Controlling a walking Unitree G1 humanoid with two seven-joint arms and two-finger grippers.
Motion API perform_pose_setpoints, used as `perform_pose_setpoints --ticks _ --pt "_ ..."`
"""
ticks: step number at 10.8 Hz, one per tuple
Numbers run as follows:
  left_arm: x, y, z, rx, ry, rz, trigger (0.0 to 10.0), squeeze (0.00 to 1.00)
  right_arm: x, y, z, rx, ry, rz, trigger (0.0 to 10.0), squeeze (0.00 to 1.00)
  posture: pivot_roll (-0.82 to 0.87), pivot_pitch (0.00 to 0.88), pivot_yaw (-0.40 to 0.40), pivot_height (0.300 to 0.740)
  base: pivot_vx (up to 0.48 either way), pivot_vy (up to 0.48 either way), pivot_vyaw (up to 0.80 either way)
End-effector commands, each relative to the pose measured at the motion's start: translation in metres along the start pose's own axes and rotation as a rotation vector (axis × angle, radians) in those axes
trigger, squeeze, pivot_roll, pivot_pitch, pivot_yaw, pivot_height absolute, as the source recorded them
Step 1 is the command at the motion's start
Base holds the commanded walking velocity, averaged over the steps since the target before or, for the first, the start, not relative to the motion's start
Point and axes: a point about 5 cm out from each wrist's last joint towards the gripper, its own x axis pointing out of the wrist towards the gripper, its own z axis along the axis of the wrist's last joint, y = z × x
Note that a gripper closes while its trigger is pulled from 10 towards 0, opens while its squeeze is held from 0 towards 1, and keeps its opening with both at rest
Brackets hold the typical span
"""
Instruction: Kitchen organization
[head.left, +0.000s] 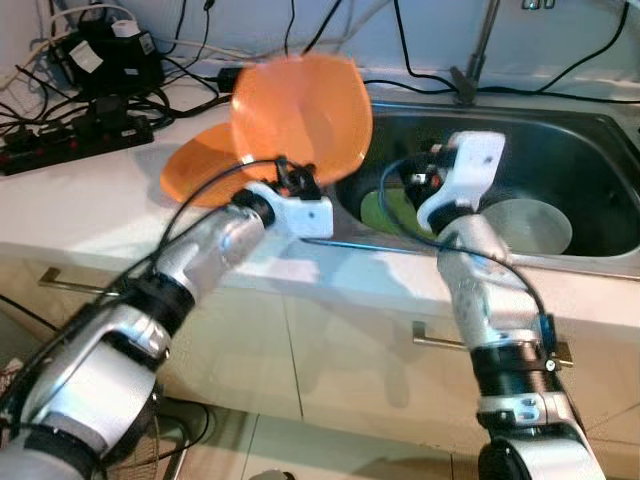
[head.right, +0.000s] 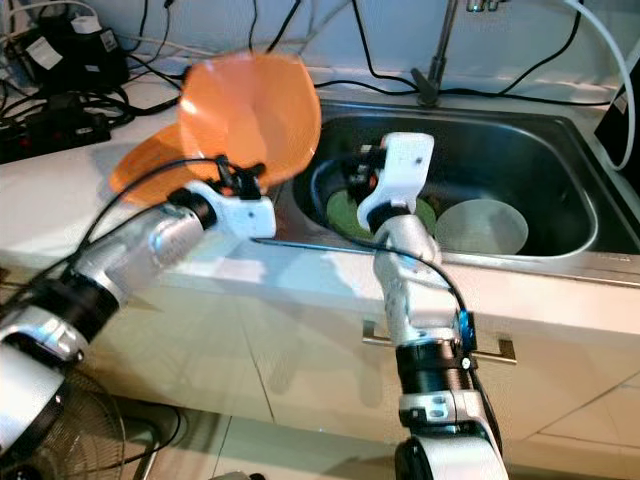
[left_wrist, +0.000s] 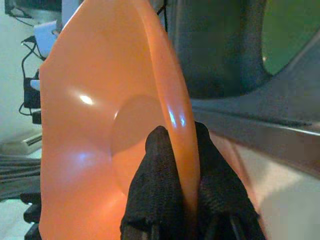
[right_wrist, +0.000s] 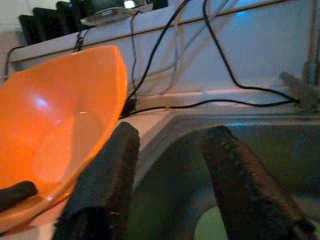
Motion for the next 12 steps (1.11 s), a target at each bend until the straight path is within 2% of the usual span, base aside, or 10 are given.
perform_pose_setpoints --ticks 1,4,5,6,10,11,12 --pt "0.001 0.006 0.009 -0.025 -0.029 0.034 10.0 0.0 0.004 0.004 0.01 0.05 -0.027 0.028 10.0 1.0 0.11 0.006 0.052 0.74 0.0 0.0 0.0" --pt "0.0 0.005 0.02 -0.007 -0.071 0.037 10.0 0.0 0.006 0.008 0.011 0.114 -0.014 0.063 10.0 1.0 0.11 0.0 0.047 0.74 0.0 0.0 0.0" --pt "-0.001 0.005 0.024 -0.005 -0.085 0.039 10.0 0.0 0.006 0.011 0.009 0.124 0.004 0.083 10.0 0.91 0.11 0.0 0.048 0.74 0.0 0.0 0.0" --pt "-0.001 0.005 0.027 -0.001 -0.098 0.045 10.0 0.0 0.006 0.012 0.006 0.125 0.019 0.086 10.0 0.0 0.12 0.0 0.046 0.74 0.0 0.0 0.0" --pt "-0.006 0.005 0.036 0.049 -0.162 0.046 10.0 0.0 0.006 0.012 0.002 0.138 0.047 0.074 10.0 0.0 0.12 0.0 0.046 0.74 0.0 0.0 0.0" --pt "-0.008 0.003 0.035 0.076 -0.172 0.034 10.0 0.0 0.006 0.012 0.002 0.139 0.048 0.074 8.3 0.0 0.12 0.0 0.046 0.74 0.0 0.0 0.0" --pt "-0.012 0.001 0.03 0.107 -0.174 0.021 10.0 0.0 0.006 0.012 0.001 0.14 0.049 0.073 3.1 0.0 0.12 0.0 0.044 0.74 0.0 0.0 0.0"
